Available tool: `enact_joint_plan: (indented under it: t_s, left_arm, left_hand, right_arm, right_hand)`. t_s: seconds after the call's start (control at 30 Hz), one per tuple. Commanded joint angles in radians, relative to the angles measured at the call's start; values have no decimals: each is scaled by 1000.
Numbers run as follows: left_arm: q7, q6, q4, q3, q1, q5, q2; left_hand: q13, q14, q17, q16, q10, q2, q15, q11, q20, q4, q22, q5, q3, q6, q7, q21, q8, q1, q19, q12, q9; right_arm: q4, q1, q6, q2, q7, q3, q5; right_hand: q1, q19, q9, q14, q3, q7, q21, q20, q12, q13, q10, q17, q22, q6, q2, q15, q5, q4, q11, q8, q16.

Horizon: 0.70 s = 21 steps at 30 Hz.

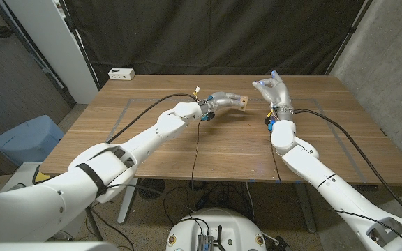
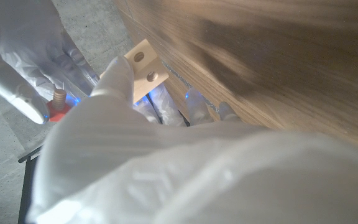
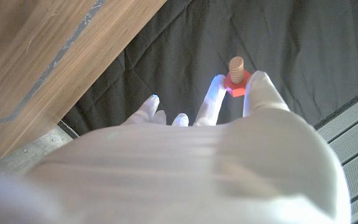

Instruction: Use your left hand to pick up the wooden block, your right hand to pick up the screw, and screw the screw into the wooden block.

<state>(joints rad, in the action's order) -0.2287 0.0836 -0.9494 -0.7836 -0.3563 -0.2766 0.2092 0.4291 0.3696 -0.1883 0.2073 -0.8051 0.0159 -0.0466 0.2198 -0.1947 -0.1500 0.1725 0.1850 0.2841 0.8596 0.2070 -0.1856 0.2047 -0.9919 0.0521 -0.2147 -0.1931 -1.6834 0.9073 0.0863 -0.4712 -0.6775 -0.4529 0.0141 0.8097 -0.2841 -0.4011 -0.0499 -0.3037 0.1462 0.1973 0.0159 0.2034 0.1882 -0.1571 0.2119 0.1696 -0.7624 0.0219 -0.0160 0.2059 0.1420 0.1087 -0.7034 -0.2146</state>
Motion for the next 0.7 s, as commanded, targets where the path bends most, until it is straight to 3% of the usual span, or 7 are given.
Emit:
enact_joint_plan:
  t_s: [0.03, 0.7]
  left_arm:
    - [0, 0, 4, -3, 2, -1, -8]
    - [-7, 3, 29, 2, 11, -18, -35]
  left_hand:
    - [3, 7, -3, 4, -6, 9, -32, 0, -1, 2, 2, 5, 2, 13, -7, -7, 9, -3, -1, 1, -3]
    - [3, 7, -3, 4, -5, 11, -31, 0, -2, 3, 2, 5, 1, 9, -6, -7, 7, -2, 0, 2, -3]
  right_arm:
    - [41, -13, -27, 57, -67, -16, 10]
    - [135, -45, -77, 131, -173, -51, 65]
  right_hand:
    - [1, -3, -2, -11, 4, -1, -4, 0, -3, 5, -2, 1, 3, 0, -9, -3, -2, 3, -5, -7, -5]
    - [1, -5, -4, -23, 7, -3, -3, 13, -2, 5, -3, 4, 3, -5, -13, -14, -4, 3, -5, -16, -8]
